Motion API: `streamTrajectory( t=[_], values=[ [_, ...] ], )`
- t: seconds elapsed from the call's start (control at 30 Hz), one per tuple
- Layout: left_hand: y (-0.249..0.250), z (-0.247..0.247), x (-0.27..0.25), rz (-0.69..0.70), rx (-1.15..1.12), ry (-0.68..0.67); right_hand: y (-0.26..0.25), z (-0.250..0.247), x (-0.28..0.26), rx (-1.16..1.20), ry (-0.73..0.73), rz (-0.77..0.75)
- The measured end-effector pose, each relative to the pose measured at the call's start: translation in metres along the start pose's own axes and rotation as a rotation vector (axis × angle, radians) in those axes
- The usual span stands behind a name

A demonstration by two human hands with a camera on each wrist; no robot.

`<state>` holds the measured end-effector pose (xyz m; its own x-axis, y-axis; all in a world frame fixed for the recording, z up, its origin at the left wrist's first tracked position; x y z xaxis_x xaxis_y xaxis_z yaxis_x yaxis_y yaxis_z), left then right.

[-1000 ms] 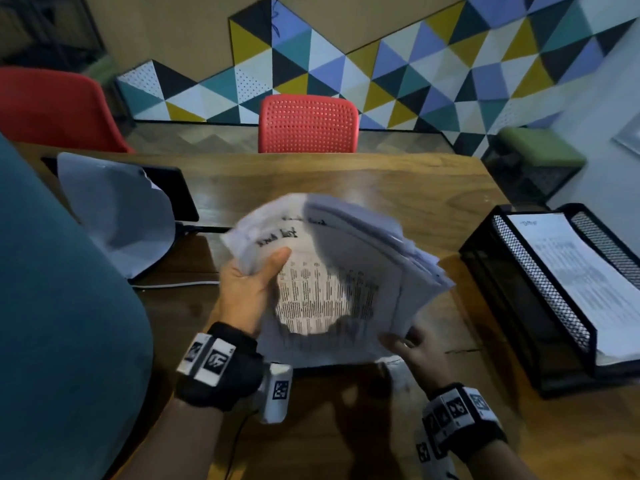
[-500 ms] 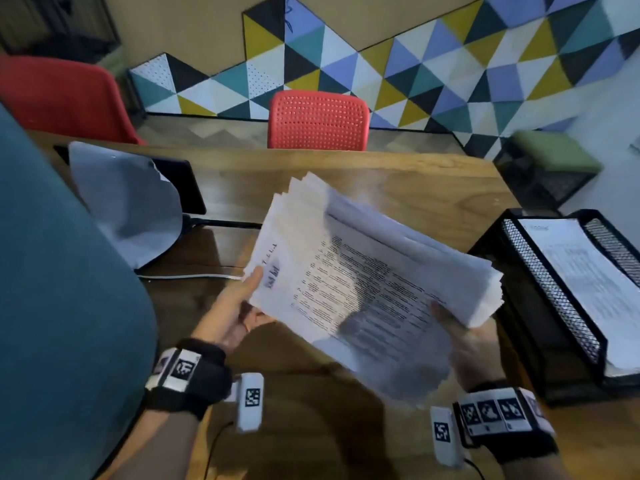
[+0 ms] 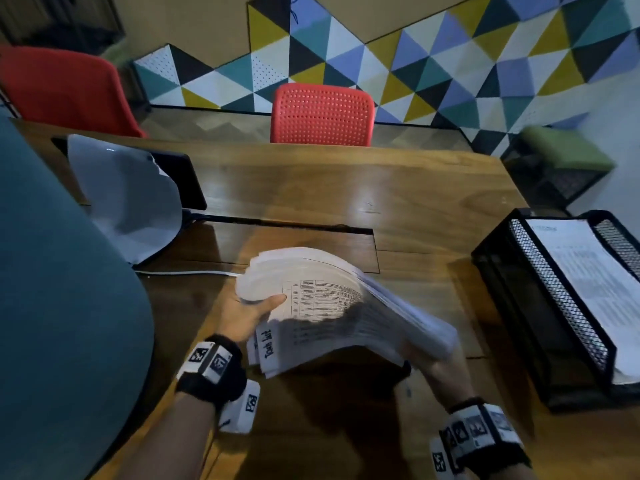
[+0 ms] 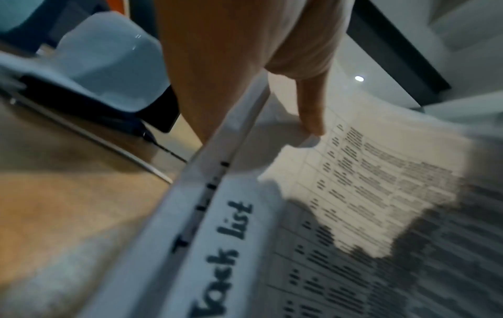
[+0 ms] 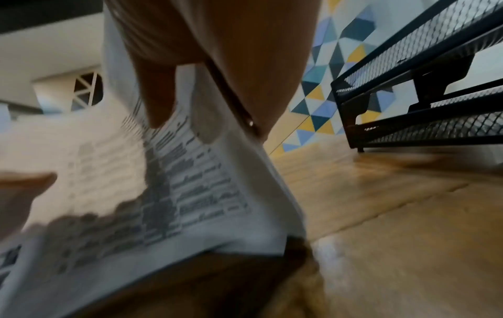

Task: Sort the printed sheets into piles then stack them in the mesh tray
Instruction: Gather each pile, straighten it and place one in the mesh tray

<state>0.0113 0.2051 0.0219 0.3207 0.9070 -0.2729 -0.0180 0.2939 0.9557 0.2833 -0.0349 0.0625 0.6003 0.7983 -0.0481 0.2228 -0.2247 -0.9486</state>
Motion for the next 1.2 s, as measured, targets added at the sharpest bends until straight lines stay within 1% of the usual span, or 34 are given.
streamTrajectory(
  t=[0.07, 0.1, 0.2, 0.23, 0.3, 0.37, 0.53, 0.63, 0.7, 0.73, 0.8, 0.83, 0.87, 0.93, 0.97, 1.1, 1.17, 1.2],
  values=[
    [-0.002, 0.006, -0.005, 0.003, -0.079, 0.021, -0.003, 0.0, -0.004, 0.025, 0.054, -0.052],
    [0.004, 0.009, -0.009, 0.031, -0.094, 0.023, -0.007, -0.001, -0.004, 0.025, 0.085, -0.074],
    [0.035, 0.009, -0.018, 0.15, -0.11, 0.003, -0.016, -0.007, -0.001, 0.108, 0.131, -0.064],
    [0.047, 0.009, -0.021, 0.197, -0.097, -0.002, -0.022, -0.01, -0.001, 0.102, 0.151, -0.065],
    [0.07, 0.012, -0.024, 0.272, -0.079, 0.008, -0.038, -0.014, -0.001, 0.068, 0.169, -0.145],
    [0.082, 0.016, -0.022, 0.307, -0.058, 0.061, -0.046, -0.015, 0.001, 0.031, 0.167, -0.23],
    [0.076, 0.02, -0.005, 0.253, 0.041, 0.282, -0.053, -0.01, -0.001, -0.088, 0.179, -0.305],
    [0.077, 0.02, 0.0, 0.241, 0.131, 0.355, -0.059, -0.014, -0.006, -0.147, 0.202, -0.295],
    [0.077, 0.017, 0.003, 0.225, 0.146, 0.368, -0.049, -0.017, -0.007, -0.076, 0.203, -0.236],
    [0.076, 0.016, 0.003, 0.213, 0.133, 0.37, -0.041, -0.014, -0.006, 0.001, 0.168, -0.185],
    [0.071, 0.012, 0.003, 0.19, 0.091, 0.379, -0.014, 0.003, -0.003, 0.199, 0.058, -0.026],
    [0.064, 0.011, 0.005, 0.16, 0.068, 0.379, -0.001, 0.011, -0.001, 0.224, 0.049, 0.036],
    [0.058, 0.012, 0.005, 0.12, 0.046, 0.378, 0.006, 0.015, 0.001, 0.205, 0.069, 0.06],
    [0.049, 0.012, 0.005, 0.073, 0.002, 0.394, 0.003, 0.02, 0.006, 0.146, 0.124, 0.008],
    [0.049, 0.012, 0.004, 0.073, -0.031, 0.412, -0.005, 0.023, 0.007, 0.135, 0.121, -0.03],
    [0.058, 0.006, -0.006, 0.141, -0.201, 0.456, -0.033, 0.021, 0.001, 0.082, 0.076, -0.223],
    [0.059, 0.004, -0.01, 0.17, -0.209, 0.472, -0.032, 0.017, 0.0, 0.081, 0.078, -0.229],
    [0.057, 0.003, -0.011, 0.173, -0.2, 0.481, -0.028, 0.015, 0.0, 0.107, 0.083, -0.206]
  ],
)
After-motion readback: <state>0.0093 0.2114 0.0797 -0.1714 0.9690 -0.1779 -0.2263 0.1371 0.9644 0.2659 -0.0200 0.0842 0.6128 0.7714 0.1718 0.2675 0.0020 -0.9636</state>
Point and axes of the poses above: each hand's wrist, its own x-axis towards the middle knuckle, its own z-axis out of the palm, y = z × x, the point moved 9 cm from there along x, towards the middle knuckle, and after that the axes turned 4 degrees about -x, right-handed, at the moved point
